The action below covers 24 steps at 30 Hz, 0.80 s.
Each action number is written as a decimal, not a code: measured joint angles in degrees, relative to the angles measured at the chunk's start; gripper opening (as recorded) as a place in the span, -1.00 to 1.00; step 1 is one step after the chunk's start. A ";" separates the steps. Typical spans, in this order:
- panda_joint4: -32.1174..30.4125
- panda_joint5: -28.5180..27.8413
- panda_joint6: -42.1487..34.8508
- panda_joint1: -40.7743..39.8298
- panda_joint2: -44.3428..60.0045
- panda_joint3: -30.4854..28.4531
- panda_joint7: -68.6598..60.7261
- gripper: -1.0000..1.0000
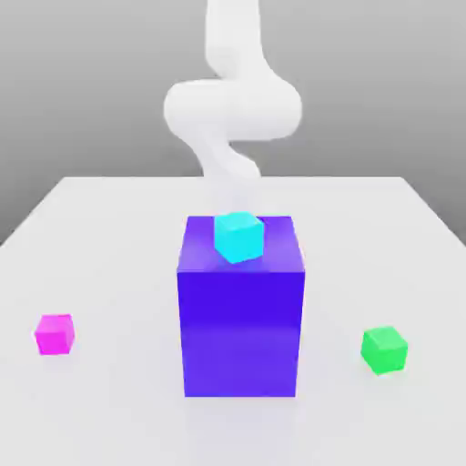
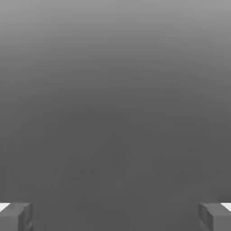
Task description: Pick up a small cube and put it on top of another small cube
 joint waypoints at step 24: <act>-21.19 7.83 29.71 -31.57 49.70 -10.74 26.93 0.00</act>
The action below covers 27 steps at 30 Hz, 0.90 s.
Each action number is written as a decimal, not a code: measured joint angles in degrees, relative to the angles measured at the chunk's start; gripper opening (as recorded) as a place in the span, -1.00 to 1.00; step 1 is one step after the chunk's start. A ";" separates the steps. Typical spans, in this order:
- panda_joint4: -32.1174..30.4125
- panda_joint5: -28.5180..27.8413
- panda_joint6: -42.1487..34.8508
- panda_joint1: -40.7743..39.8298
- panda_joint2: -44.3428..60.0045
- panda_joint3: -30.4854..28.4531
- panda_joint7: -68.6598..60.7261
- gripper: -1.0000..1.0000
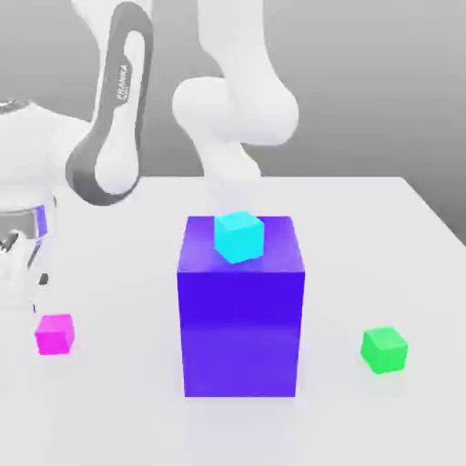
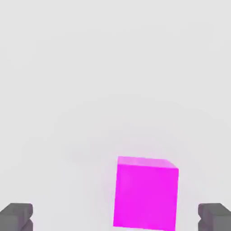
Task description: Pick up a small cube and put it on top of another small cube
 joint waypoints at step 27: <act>3.12 -9.98 -3.27 13.11 -6.53 10.89 -3.68 -1.00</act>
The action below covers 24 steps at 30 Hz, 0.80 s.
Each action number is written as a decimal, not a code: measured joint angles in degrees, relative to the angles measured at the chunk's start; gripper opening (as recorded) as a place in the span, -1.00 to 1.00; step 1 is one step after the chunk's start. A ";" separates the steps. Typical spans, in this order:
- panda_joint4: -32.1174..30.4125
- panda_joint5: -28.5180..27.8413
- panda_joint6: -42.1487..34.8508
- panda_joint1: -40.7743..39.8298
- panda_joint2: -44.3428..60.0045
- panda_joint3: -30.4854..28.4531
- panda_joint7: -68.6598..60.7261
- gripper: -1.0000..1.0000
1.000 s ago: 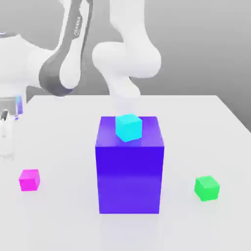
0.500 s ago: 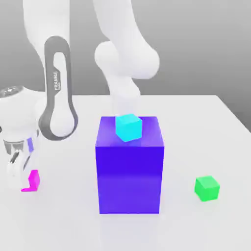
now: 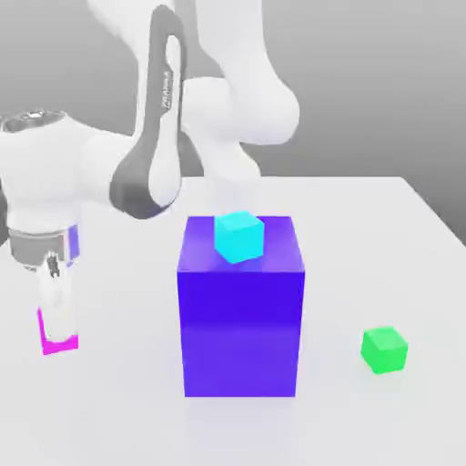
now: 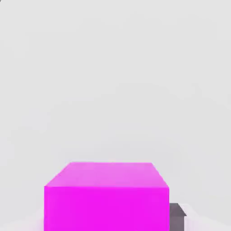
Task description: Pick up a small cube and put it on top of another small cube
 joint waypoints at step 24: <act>-5.56 2.47 -3.25 42.68 -2.57 18.33 -24.85 -1.00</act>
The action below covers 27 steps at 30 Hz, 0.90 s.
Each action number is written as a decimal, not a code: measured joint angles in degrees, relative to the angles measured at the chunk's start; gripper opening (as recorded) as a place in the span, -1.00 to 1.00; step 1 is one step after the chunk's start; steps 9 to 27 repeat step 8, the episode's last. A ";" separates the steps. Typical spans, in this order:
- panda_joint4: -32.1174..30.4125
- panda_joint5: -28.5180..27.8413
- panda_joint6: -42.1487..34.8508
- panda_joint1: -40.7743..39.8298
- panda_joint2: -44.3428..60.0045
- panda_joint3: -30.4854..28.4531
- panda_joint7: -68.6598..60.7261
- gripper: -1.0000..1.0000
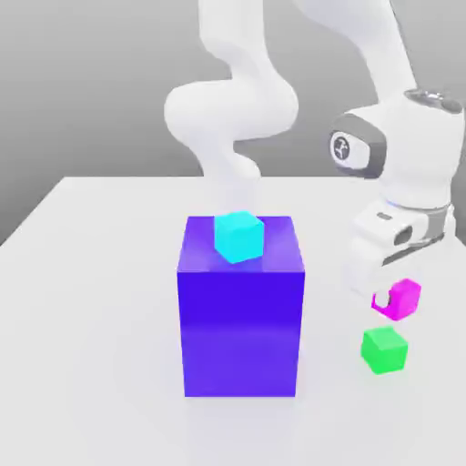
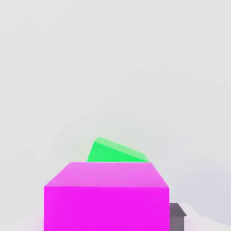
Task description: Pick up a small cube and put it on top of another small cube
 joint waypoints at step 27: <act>0.24 -7.46 7.05 1.09 7.88 -2.55 5.30 1.00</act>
